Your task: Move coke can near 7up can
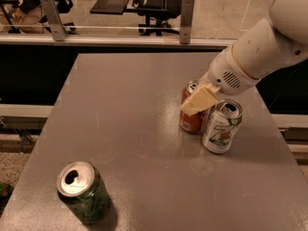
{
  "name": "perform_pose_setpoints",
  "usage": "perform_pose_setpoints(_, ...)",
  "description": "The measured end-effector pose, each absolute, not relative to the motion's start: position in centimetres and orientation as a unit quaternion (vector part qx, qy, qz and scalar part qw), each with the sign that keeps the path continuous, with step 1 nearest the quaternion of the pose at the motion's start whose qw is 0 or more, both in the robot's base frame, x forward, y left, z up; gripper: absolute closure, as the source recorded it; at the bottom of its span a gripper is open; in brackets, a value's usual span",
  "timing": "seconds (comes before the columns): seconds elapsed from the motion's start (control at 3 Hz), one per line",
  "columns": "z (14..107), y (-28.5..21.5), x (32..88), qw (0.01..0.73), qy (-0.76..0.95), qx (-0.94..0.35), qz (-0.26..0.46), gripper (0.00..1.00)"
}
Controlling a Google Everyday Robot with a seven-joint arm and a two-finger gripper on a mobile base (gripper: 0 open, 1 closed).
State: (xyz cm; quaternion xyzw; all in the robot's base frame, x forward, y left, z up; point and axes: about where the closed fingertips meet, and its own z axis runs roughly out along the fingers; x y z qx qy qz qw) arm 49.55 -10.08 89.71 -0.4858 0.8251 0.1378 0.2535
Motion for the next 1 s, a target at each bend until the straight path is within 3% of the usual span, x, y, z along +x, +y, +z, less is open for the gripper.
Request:
perform_pose_setpoints(0.33, 90.1, -10.3, 49.5, 0.256, 0.824, -0.488, 0.130, 0.13)
perform_pose_setpoints(0.67, 91.4, -10.6, 49.5, 0.254, 0.821, -0.498, 0.117, 0.00)
perform_pose_setpoints(1.0, 92.2, -10.6, 49.6, 0.256, 0.817, -0.504, 0.115, 0.00)
